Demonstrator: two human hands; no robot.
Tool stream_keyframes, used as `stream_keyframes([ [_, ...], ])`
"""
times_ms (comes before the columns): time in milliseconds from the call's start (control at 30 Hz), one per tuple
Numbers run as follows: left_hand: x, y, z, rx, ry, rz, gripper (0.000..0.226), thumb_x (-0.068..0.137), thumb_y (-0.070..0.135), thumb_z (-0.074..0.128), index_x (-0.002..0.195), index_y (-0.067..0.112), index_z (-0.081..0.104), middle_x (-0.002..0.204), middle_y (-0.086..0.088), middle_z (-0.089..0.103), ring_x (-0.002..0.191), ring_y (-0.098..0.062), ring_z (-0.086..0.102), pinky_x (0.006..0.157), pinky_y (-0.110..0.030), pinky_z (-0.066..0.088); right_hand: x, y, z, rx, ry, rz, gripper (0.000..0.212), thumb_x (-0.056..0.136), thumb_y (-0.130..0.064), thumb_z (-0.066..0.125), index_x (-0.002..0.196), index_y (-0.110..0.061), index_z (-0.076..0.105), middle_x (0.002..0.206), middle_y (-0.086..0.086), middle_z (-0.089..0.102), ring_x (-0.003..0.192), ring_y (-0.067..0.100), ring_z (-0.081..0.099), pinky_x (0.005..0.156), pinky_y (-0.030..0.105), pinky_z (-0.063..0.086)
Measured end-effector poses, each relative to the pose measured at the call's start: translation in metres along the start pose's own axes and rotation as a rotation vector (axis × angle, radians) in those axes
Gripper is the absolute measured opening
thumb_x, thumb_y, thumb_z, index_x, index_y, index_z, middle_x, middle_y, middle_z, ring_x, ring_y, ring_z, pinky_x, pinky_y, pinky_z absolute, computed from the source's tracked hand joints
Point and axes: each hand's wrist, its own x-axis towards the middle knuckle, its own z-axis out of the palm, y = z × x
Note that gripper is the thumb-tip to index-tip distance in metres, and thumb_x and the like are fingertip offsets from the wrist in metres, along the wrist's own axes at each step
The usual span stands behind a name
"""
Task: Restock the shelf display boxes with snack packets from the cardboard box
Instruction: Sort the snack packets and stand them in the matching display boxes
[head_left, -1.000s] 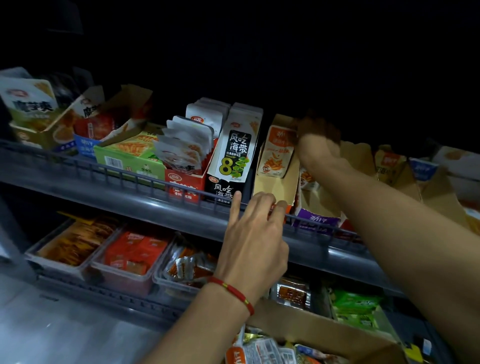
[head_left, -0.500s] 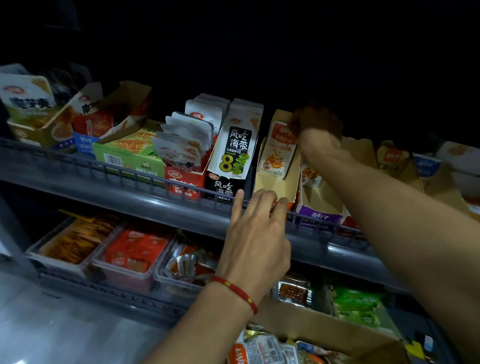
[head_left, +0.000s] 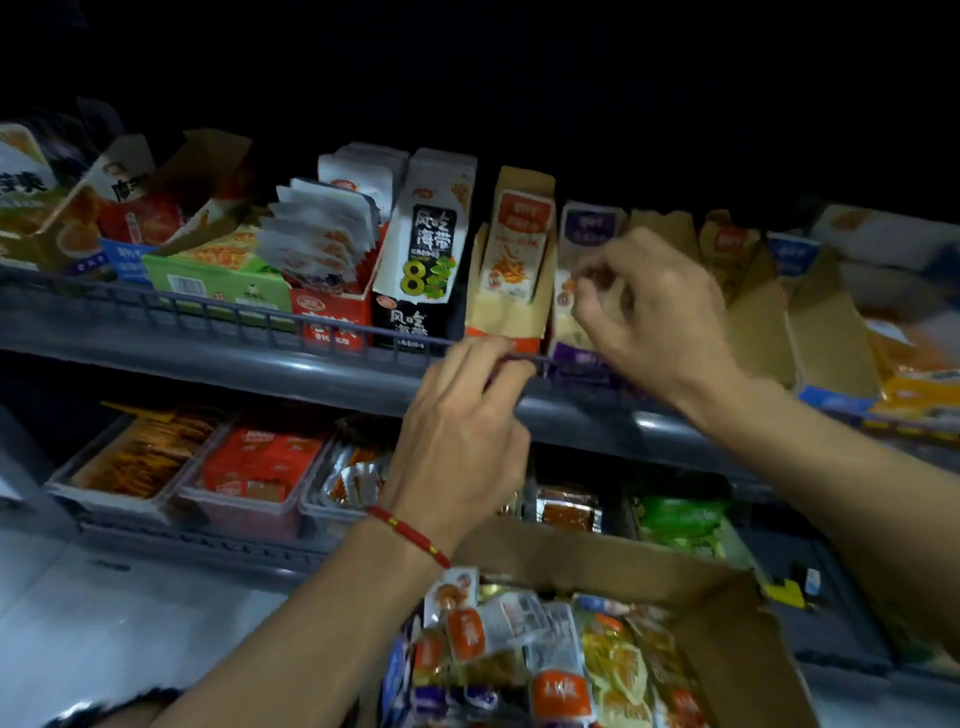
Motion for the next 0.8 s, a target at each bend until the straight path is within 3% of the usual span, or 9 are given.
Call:
stream_keyframes([
  [100, -0.023, 0.004, -0.001, -0.042, -0.044, 0.05, 0.021, 0.079, 0.009, 0.048, 0.092, 0.013, 0.063, 0.093, -0.002, 0.059, 0.092, -0.023, 0.054, 0.08, -0.036, 0.048, -0.074, -0.011, -0.028, 0.062, -0.213, 0.023, 0.017, 0.092, -0.033, 0.056, 0.099, -0.023, 0.067, 0.091, -0.012, 0.054, 0.073, 0.005, 0.051, 0.061, 0.024, 0.045],
  [167, -0.043, 0.004, 0.01, -0.073, -0.286, -0.016, 0.016, 0.083, 0.012, 0.052, 0.091, 0.019, 0.064, 0.089, 0.004, 0.06, 0.088, -0.017, 0.054, 0.077, -0.036, 0.05, -0.124, -0.012, -0.035, 0.058, -0.432, 0.049, 0.02, 0.092, -0.039, 0.05, 0.1, -0.028, 0.064, 0.092, -0.014, 0.057, 0.071, 0.004, 0.056, 0.059, 0.021, 0.049],
  [267, -0.079, -0.008, 0.041, 0.017, -0.811, -0.151, 0.021, 0.091, 0.021, 0.055, 0.106, 0.027, 0.068, 0.109, 0.004, 0.066, 0.106, -0.017, 0.059, 0.089, -0.036, 0.053, -0.187, -0.007, -0.032, 0.043, -0.734, 0.118, 0.025, 0.092, -0.045, 0.041, 0.1, -0.033, 0.062, 0.095, -0.015, 0.06, 0.071, 0.003, 0.06, 0.059, 0.024, 0.054],
  [367, -0.113, -0.02, 0.072, 0.109, -1.222, -0.251, 0.035, 0.095, 0.028, 0.059, 0.129, 0.026, 0.059, 0.133, -0.002, 0.056, 0.124, -0.021, 0.05, 0.101, -0.036, 0.047, -0.222, 0.001, -0.025, 0.058, -0.857, 0.158, 0.026, 0.092, -0.045, 0.039, 0.098, -0.033, 0.061, 0.094, -0.016, 0.061, 0.074, 0.008, 0.062, 0.063, 0.032, 0.055],
  [600, -0.147, -0.027, 0.108, 0.232, -1.398, -0.236, 0.076, 0.09, 0.033, 0.07, 0.154, 0.018, 0.032, 0.152, -0.014, 0.04, 0.138, -0.031, 0.04, 0.112, -0.038, 0.039, -0.223, 0.0, -0.019, 0.117, -0.841, 0.16, 0.022, 0.094, -0.039, 0.048, 0.108, -0.031, 0.064, 0.099, -0.012, 0.061, 0.08, 0.016, 0.063, 0.069, 0.039, 0.056],
  [700, -0.143, -0.016, 0.107, 0.262, -1.401, -0.141, 0.064, 0.088, 0.025, 0.072, 0.145, 0.012, 0.045, 0.139, -0.016, 0.052, 0.129, -0.033, 0.048, 0.104, -0.039, 0.045, -0.224, 0.003, -0.016, 0.122, -0.851, 0.16, 0.022, 0.095, -0.038, 0.048, 0.106, -0.029, 0.064, 0.101, -0.012, 0.062, 0.084, 0.015, 0.064, 0.071, 0.039, 0.057],
  [800, -0.137, -0.009, 0.104, 0.217, -1.393, -0.137, 0.039, 0.082, 0.03, 0.07, 0.117, 0.016, 0.063, 0.112, -0.012, 0.066, 0.107, -0.031, 0.06, 0.087, -0.039, 0.054, -0.226, 0.006, -0.013, 0.121, -0.885, 0.138, 0.02, 0.098, -0.036, 0.05, 0.109, -0.029, 0.065, 0.105, -0.01, 0.062, 0.089, 0.015, 0.064, 0.073, 0.035, 0.056],
])
